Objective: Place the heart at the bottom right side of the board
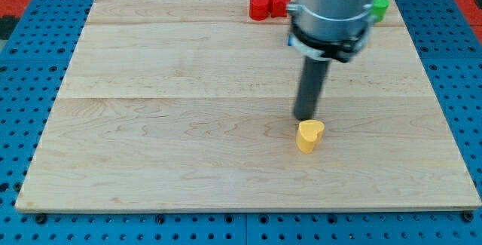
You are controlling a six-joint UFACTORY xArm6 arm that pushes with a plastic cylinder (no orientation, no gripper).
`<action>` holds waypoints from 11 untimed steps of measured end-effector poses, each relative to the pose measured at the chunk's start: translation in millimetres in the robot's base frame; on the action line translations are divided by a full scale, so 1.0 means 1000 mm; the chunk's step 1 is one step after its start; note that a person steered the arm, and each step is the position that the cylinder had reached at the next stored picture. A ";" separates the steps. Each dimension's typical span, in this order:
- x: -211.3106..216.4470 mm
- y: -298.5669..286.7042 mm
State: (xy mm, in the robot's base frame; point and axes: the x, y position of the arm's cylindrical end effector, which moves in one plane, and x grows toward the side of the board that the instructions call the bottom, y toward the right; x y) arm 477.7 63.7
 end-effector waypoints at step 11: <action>0.042 0.166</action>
